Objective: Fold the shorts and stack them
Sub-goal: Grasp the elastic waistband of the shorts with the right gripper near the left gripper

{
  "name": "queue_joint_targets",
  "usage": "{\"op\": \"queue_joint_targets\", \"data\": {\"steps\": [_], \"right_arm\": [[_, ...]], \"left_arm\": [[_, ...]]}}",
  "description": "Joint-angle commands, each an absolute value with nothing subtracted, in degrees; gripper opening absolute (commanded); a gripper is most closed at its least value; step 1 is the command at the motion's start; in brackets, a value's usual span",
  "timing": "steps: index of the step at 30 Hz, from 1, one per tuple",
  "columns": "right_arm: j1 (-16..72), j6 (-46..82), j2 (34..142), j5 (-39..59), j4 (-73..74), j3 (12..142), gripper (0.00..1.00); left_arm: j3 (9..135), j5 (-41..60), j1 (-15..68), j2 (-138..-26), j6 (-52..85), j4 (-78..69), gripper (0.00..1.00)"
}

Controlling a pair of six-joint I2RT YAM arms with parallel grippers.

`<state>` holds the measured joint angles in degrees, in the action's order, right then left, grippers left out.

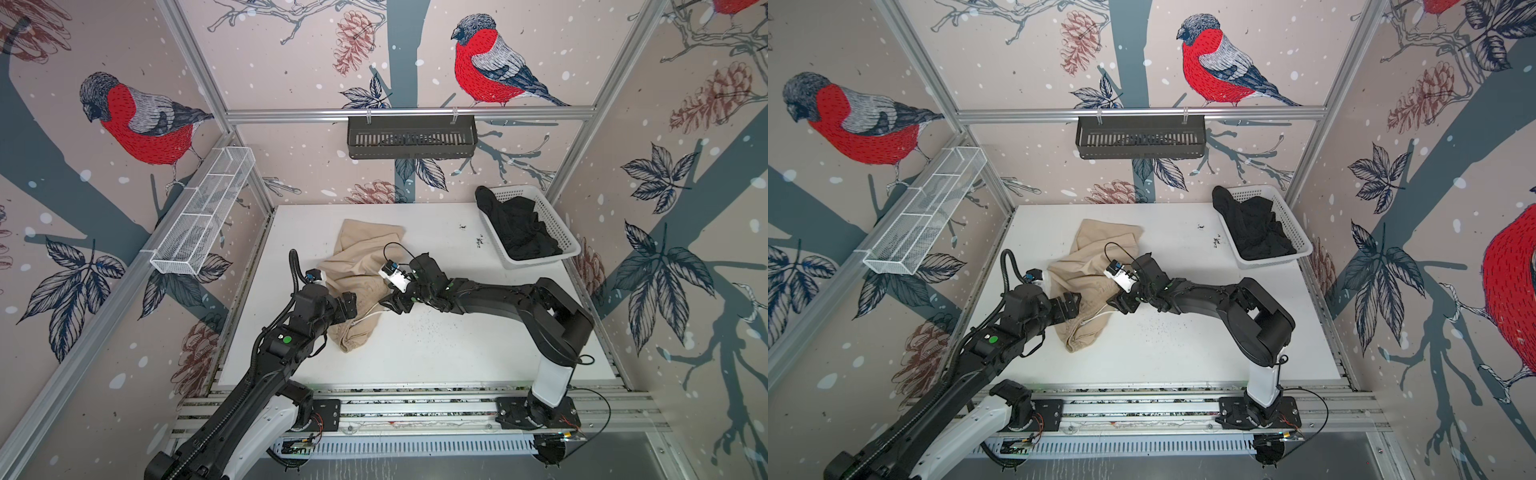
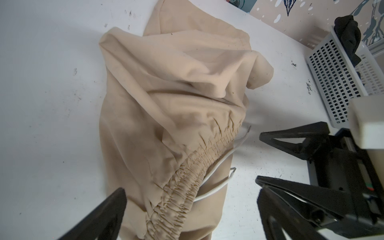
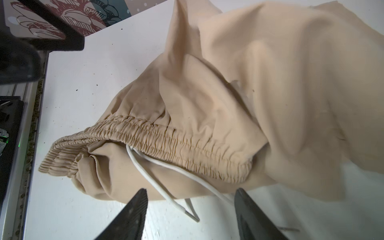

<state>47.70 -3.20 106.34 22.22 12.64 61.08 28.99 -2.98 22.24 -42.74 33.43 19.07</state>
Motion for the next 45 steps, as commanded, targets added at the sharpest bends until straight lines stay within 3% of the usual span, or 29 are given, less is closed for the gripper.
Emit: {"op": "queue_joint_targets", "data": {"steps": [1, 14, 23, 34, 40, 45], "right_arm": [[48.0, -2.6, 108.9, 23.4, 16.9, 62.8, 0.67], [47.4, -1.8, 114.9, 17.1, 13.3, 68.8, 0.62], [45.7, 0.0, 110.3, 19.1, 13.2, 64.1, 0.63], [45.3, -0.1, 116.4, 23.6, 13.7, 69.4, 0.64], [46.0, 0.5, 119.3, 26.8, 13.2, 72.8, 0.45], [46.0, 1.9, 118.5, 26.8, 12.7, 73.3, 0.10]], "left_arm": [[25.8, 0.8, 22.2, -41.1, 37.9, 14.3, 0.98], [19.2, 2.5, 22.7, -37.2, 41.3, 12.6, 0.98], [19.7, -2.0, 26.6, -40.0, 39.8, 14.8, 0.98], [17.9, -3.8, 28.6, -40.7, 42.4, 16.7, 0.98], [16.6, -3.4, 29.5, -40.5, 45.3, 17.1, 0.98], [15.4, -3.1, 30.2, -40.2, 47.1, 17.6, 0.98]]}}
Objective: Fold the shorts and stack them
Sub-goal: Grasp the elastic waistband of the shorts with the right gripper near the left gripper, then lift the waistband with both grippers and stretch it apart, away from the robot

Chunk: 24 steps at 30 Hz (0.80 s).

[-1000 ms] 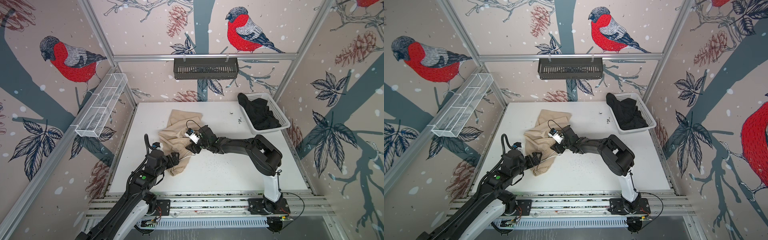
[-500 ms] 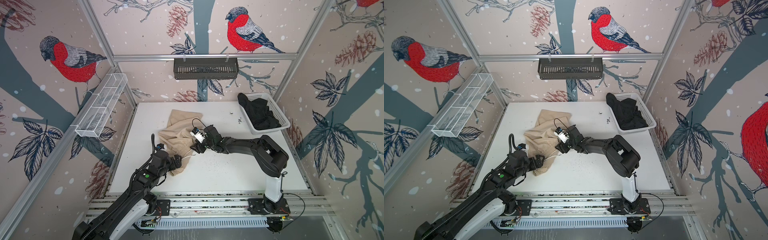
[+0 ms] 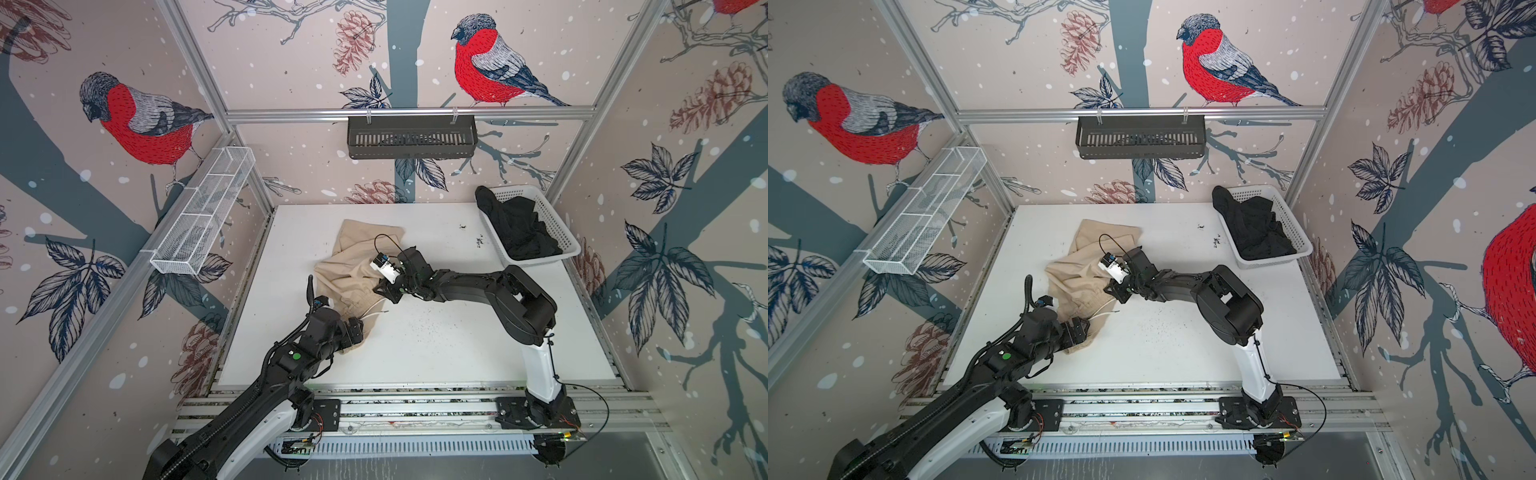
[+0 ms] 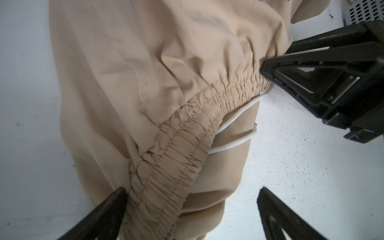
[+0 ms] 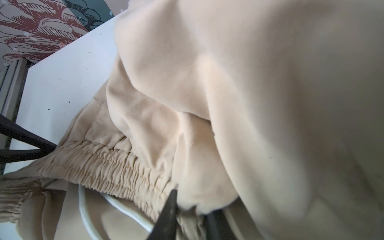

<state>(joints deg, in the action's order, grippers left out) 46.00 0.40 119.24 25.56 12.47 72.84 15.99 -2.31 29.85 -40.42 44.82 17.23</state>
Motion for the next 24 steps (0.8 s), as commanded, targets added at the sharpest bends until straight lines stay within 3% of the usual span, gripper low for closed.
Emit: {"op": "queue_joint_targets", "data": {"steps": [1, 9, 13, 19, 24], "right_arm": [[45.8, 2.5, 117.9, 26.5, 12.6, 73.3, 0.07], [44.6, 5.6, 111.5, 23.2, 11.1, 71.5, 0.04], [43.9, 7.5, 108.1, 22.2, 10.9, 69.8, 0.03], [42.0, 8.6, 102.4, 21.0, 8.1, 68.0, 0.03], [39.4, 7.6, 95.8, 18.6, 2.2, 66.8, 0.03]], "left_arm": [[14.9, -2.7, 30.4, -40.3, 47.5, 17.3, 0.98], [13.1, -2.2, 32.4, -40.3, 49.5, 16.4, 0.83], [13.1, -1.5, 32.7, -40.8, 49.2, 15.1, 0.55], [15.5, -3.3, 32.8, -43.2, 45.9, 13.3, 0.00], [23.3, -6.8, 32.8, -43.4, 36.9, 14.0, 0.00]]}}
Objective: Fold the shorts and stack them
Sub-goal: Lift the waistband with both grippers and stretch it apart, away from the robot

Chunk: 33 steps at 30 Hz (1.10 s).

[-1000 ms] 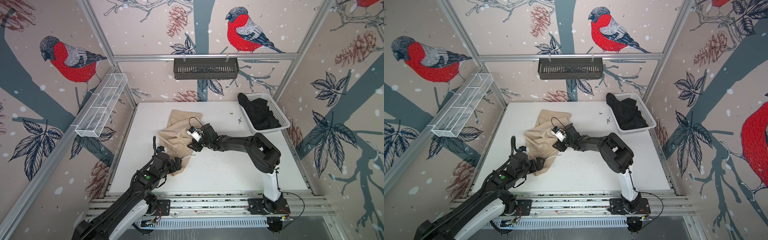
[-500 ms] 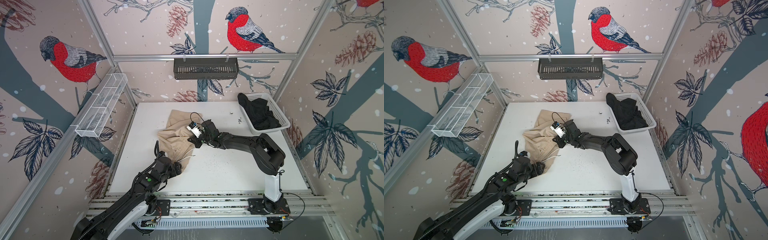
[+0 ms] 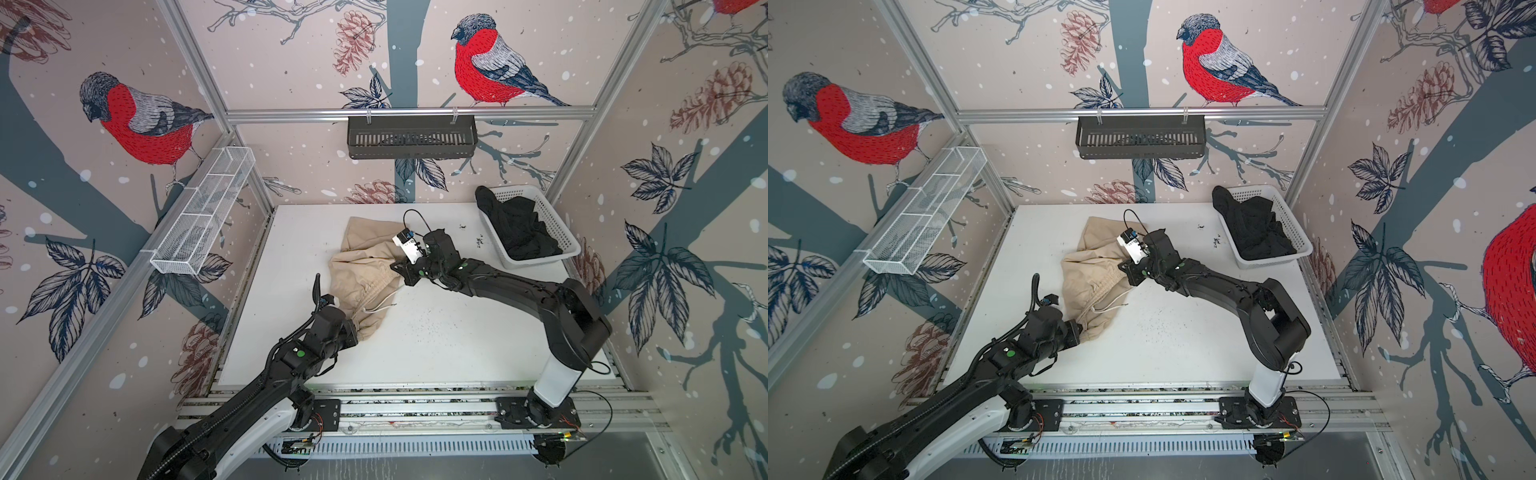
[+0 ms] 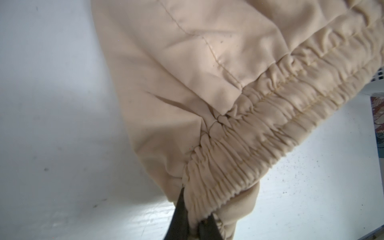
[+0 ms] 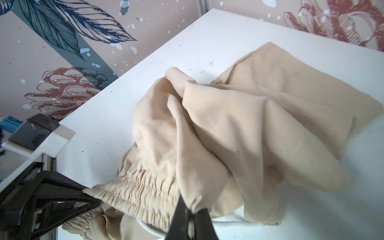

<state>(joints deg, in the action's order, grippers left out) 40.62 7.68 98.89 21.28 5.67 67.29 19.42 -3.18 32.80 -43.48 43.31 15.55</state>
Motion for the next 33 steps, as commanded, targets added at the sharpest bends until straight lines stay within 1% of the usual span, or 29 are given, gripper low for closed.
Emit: {"op": "queue_joint_targets", "data": {"steps": [1, 4, 7, 10, 12, 14, 17, 20, 22, 26, 28, 31, 33], "right_arm": [[38.8, 7.2, 94.3, 17.9, 0.7, 66.8, 0.04], [37.2, 6.0, 89.2, 15.0, -3.6, 66.7, 0.04], [36.2, 4.3, 83.8, 11.0, -7.4, 67.4, 0.04], [35.2, 3.2, 79.5, 7.2, -11.2, 69.2, 0.04], [34.0, 3.2, 76.3, 5.4, -12.6, 69.7, 0.04], [32.6, 3.7, 73.3, 4.4, -12.4, 69.2, 0.04], [30.7, 4.2, 69.5, 5.4, -14.1, 70.5, 0.04], [30.1, 3.6, 67.6, 5.3, -16.4, 73.4, 0.03], [30.1, 3.0, 66.7, 5.5, -19.2, 76.3, 0.03], [30.1, 2.6, 62.8, 5.8, -22.5, 80.3, 0.03], [30.1, 2.4, 60.2, 5.3, -22.9, 80.9, 0.03], [30.0, 0.9, 57.9, 1.9, -22.6, 79.9, 0.02], [30.0, 0.1, 58.3, 0.4, -24.2, 80.6, 0.02]], "left_arm": [[25.5, -7.6, 32.8, -43.7, 34.5, 14.8, 0.00], [34.5, -11.1, 32.8, -46.4, 27.3, 19.5, 0.00], [44.3, -12.2, 32.8, -50.9, 19.1, 23.0, 0.00], [55.4, -11.6, 32.7, -56.2, 11.2, 26.9, 0.00], [63.8, -9.0, 32.8, -59.9, 4.9, 30.5, 0.00], [71.0, -7.2, 32.7, -62.8, 0.2, 34.0, 0.00], [80.0, -6.7, 32.8, -66.6, -8.7, 38.2, 0.00], [88.6, -12.4, 32.8, -70.3, -12.3, 41.6, 0.00], [92.2, -10.3, 32.8, -70.5, -15.7, 41.7, 0.00], [97.9, -0.3, 32.8, -68.1, -20.1, 42.0, 0.00], [99.5, 2.5, 32.8, -66.5, -21.5, 42.2, 0.00], [100.0, 2.1, 32.7, -65.3, -23.2, 41.5, 0.00], [100.2, -2.7, 32.8, -66.5, -24.0, 41.9, 0.00]]}}
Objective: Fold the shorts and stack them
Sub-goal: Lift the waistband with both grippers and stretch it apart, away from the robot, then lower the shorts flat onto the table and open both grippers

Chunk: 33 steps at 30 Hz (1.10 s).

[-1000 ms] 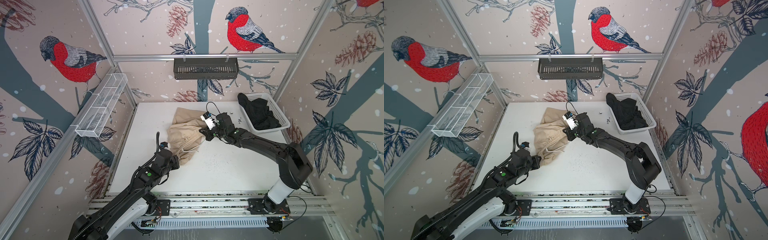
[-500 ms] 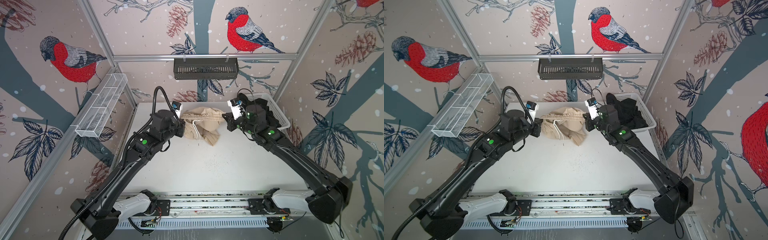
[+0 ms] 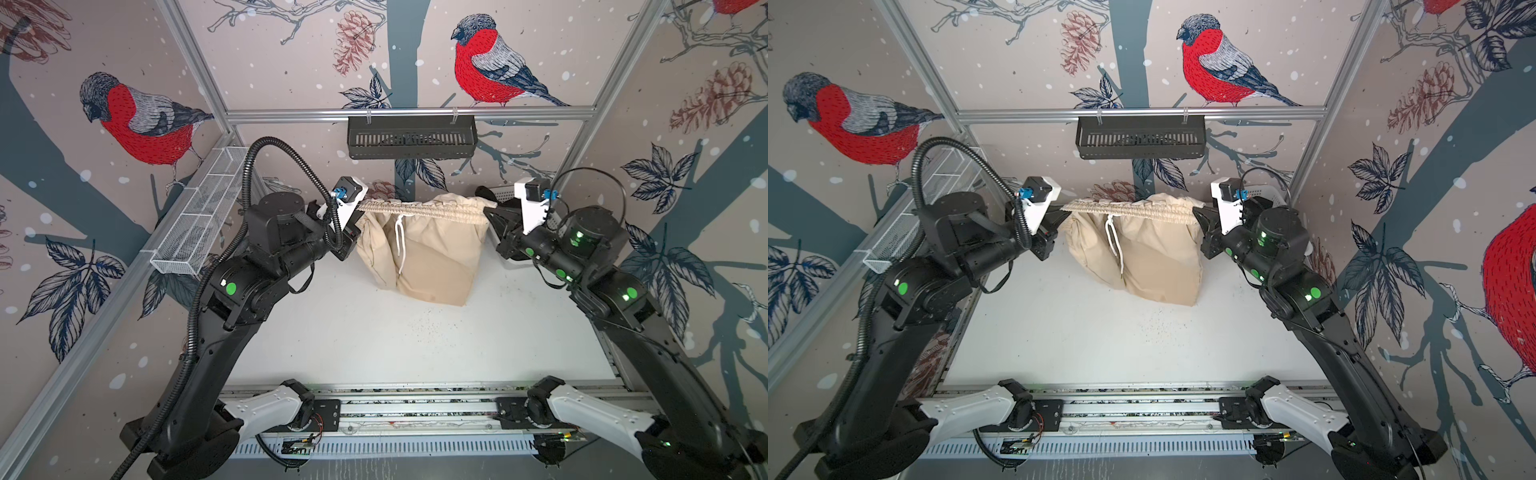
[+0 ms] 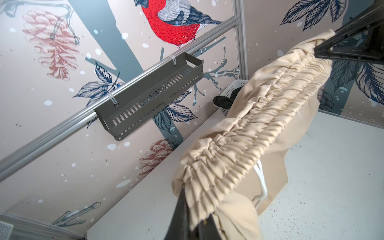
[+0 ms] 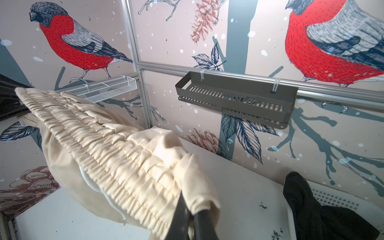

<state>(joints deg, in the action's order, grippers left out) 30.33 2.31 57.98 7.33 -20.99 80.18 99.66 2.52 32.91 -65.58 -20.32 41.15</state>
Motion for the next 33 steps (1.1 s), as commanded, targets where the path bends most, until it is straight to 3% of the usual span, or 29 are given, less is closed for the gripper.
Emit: {"op": "queue_joint_targets", "data": {"steps": [1, 4, 6, 14, 19, 23, 27, 33], "right_arm": [[30.1, -0.1, 58.7, 0.7, -25.3, 81.3, 0.02], [30.3, 0.0, 58.6, 1.3, -27.2, 83.6, 0.02], [30.5, 0.0, 57.6, 2.1, -28.3, 85.3, 0.01], [31.6, 0.7, 54.2, 15.8, -37.7, 91.3, 0.02], [32.3, 2.8, 53.6, 22.0, -41.5, 93.4, 0.01], [32.5, 3.8, 54.0, 22.0, -41.5, 94.0, 0.02], [32.5, 4.7, 56.5, 19.9, -41.6, 95.2, 0.01], [31.8, 4.2, 60.6, 11.7, -38.3, 91.1, 0.01]], "left_arm": [[100.7, -5.8, 32.8, -67.9, -24.6, 43.5, 0.00], [102.0, -13.6, 32.7, -71.8, -25.7, 47.5, 0.00], [103.6, -13.2, 32.8, -72.4, -25.1, 49.3, 0.00], [112.2, 9.3, 32.8, -64.6, -18.6, 55.4, 0.00], [117.2, 14.6, 32.8, -64.7, -16.0, 64.3, 0.00], [119.2, 13.2, 32.7, -66.6, -15.6, 68.5, 0.00], [120.6, 5.2, 32.8, -68.5, -15.6, 68.9, 0.00], [117.5, -3.8, 32.7, -73.4, -17.4, 67.5, 0.00]]}}
